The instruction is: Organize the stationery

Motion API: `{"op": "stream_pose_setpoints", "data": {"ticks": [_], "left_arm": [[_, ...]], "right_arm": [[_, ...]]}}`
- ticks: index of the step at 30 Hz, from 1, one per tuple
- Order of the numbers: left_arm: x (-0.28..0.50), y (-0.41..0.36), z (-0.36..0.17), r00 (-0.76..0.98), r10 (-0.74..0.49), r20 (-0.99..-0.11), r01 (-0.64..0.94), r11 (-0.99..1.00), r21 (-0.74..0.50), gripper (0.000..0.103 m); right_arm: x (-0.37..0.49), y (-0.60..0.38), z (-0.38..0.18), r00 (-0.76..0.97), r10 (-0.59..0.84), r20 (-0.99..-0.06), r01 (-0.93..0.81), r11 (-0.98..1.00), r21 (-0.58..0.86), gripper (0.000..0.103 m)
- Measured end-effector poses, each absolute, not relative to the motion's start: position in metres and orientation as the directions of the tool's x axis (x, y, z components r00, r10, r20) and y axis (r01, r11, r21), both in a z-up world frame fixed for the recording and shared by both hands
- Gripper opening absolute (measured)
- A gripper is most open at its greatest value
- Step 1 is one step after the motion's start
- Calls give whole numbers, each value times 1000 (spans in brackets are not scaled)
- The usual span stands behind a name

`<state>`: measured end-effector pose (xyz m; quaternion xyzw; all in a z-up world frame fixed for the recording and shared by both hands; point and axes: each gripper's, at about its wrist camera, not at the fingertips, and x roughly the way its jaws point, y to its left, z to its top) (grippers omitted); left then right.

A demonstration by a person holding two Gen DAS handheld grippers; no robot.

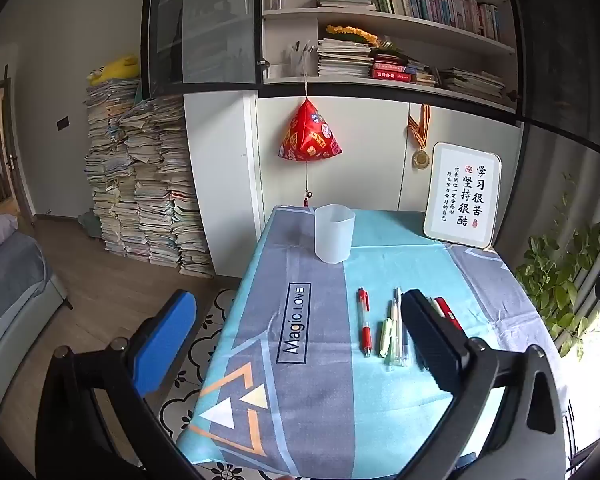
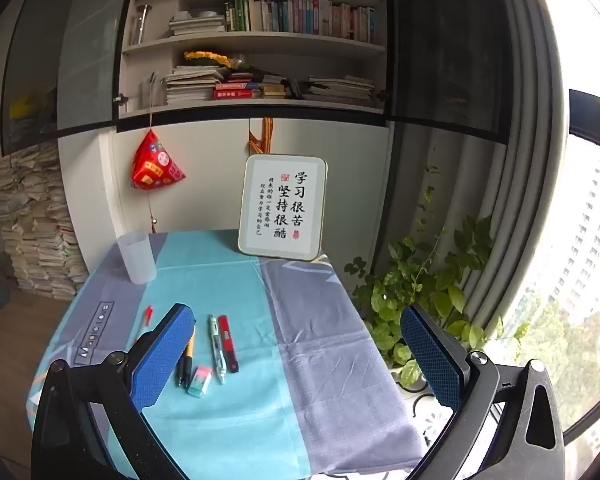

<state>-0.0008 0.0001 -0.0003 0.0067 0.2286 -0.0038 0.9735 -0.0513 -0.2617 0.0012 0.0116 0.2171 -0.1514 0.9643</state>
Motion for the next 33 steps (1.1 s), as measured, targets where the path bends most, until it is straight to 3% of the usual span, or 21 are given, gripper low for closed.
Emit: {"op": "stream_pose_setpoints", "data": {"ticks": [16,25,33], "left_arm": [[-6,-8,7,897,2,-442,19,999,42,102],[-8,-2,8,893,-61,-446,55,998,-25,102],[-13,-7,10,900,-55,-433,57,998,-7,102]], "right_arm": [[-53,-259,6,872,-262,-414,270,962,-41,103],[-55,-261,8,871,-263,-415,273,961,-38,103],[-55,-262,9,872,-262,-414,271,962,-36,103]]}}
